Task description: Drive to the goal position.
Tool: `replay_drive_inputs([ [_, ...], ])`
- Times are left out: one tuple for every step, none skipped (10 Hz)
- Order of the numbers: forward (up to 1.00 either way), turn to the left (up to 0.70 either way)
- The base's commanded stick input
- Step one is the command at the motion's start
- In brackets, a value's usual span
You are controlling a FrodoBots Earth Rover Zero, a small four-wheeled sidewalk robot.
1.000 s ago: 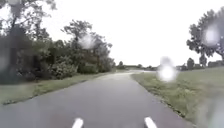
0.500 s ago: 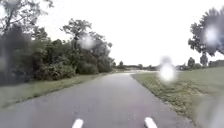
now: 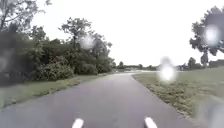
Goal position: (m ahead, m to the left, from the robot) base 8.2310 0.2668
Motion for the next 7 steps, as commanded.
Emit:
replay_drive_inputs([
  [0.85, 0.0],
  [0.85, 0.0],
  [0.85, 0.0],
  [0.85, 0.0],
  [0.85, 0.0],
  [0.85, 0.0],
  [0.85, 0.0],
])
